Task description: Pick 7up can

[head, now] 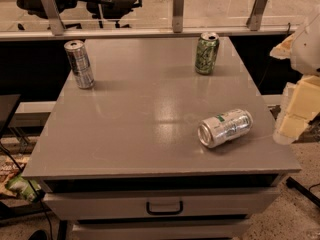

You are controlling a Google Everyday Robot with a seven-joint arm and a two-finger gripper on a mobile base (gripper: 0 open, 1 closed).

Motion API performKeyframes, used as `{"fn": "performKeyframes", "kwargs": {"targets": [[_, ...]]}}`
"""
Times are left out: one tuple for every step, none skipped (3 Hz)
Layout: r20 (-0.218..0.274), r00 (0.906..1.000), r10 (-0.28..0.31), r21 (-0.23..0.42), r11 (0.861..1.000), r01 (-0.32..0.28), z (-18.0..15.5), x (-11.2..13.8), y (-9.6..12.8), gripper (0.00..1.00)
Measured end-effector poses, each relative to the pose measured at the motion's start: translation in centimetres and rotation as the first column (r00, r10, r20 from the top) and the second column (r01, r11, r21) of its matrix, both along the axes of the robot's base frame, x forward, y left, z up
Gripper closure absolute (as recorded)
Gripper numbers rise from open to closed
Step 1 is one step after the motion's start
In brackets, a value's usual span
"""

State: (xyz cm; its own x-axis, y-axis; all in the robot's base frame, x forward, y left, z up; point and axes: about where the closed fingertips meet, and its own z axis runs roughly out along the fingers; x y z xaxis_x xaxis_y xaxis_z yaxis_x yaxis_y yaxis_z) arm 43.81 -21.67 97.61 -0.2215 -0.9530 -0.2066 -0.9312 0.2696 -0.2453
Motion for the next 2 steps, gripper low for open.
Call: {"fn": "performKeyframes", "kwargs": {"targets": [[0.000,1.0000,0.000,0.000,1.000,0.000,0.0,0.0,0.0,0.00],[0.001,0.9992,0.040,-0.016,0.999,-0.040,-0.4,0.1,1.1,0.00]]}}
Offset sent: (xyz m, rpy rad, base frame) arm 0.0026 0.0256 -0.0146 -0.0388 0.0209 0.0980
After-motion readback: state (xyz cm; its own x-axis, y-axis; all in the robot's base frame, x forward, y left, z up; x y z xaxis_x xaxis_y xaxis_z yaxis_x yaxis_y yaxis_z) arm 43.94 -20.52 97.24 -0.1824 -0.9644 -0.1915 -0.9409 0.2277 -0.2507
